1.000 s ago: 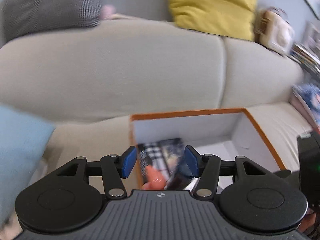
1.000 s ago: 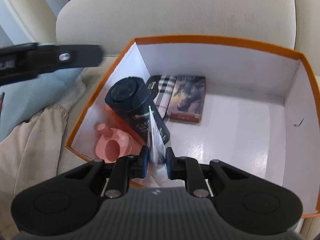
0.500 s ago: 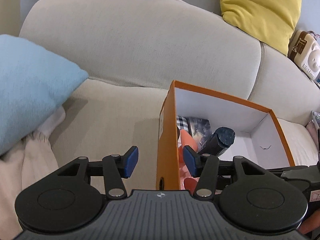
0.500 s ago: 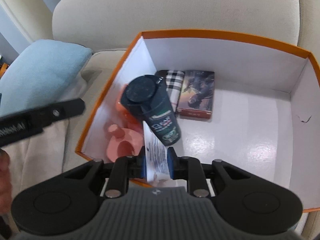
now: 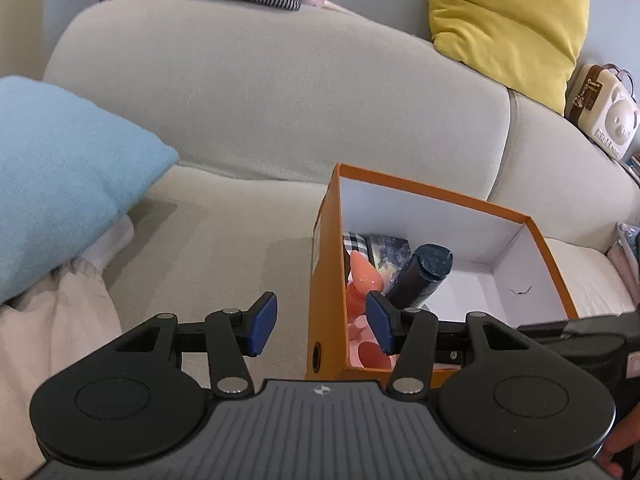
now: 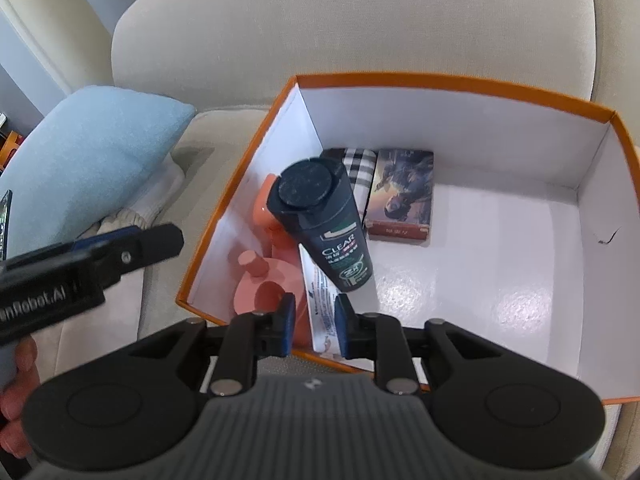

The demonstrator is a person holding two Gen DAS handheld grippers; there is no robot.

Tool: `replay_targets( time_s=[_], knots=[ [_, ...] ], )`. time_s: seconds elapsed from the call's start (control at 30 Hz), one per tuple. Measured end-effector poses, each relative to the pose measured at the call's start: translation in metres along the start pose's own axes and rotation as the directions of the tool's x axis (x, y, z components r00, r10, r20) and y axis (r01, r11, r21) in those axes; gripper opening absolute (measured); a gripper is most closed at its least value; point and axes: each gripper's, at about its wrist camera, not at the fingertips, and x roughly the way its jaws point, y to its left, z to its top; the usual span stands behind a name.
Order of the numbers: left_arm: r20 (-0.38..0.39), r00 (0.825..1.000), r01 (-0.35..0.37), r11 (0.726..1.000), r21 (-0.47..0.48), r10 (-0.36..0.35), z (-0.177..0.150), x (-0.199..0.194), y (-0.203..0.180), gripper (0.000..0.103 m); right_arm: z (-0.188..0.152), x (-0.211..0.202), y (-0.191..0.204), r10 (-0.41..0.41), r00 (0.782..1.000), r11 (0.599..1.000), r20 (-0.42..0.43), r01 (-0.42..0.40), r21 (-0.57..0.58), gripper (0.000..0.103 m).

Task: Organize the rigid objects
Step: 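Lower and release the shampoo bottle with left tool while right tool lowers the packet, then release the Vaseline packet in the box and withdraw the right tool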

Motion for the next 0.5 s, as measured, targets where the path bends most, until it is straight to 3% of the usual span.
replay_targets(
  time_s=[0.1,0.27,0.43,0.5],
  knots=[
    [0.024,1.000,0.001,1.000,0.019,-0.001,-0.004,-0.011,-0.008,0.060,-0.001,-0.015,0.002,-0.018,0.999,1.000,0.040,0.018,-0.017,0.035],
    [0.059,0.997,0.040,0.999,0.028,-0.041,-0.014,-0.030,-0.022,0.060,-0.010,-0.050,-0.002,-0.043,0.990,0.999,0.132,0.044,-0.006,0.037],
    [0.105,0.992,0.061,0.994,0.091,-0.071,-0.029,-0.048,-0.045,0.062,-0.030,-0.092,-0.015,-0.091,0.963,0.996,0.255,0.085,0.035,0.040],
    [0.109,0.991,0.071,0.991,0.117,-0.083,-0.035,-0.052,-0.052,0.064,-0.043,-0.109,-0.019,-0.123,0.946,0.992,0.300,0.118,0.034,0.048]
  ],
)
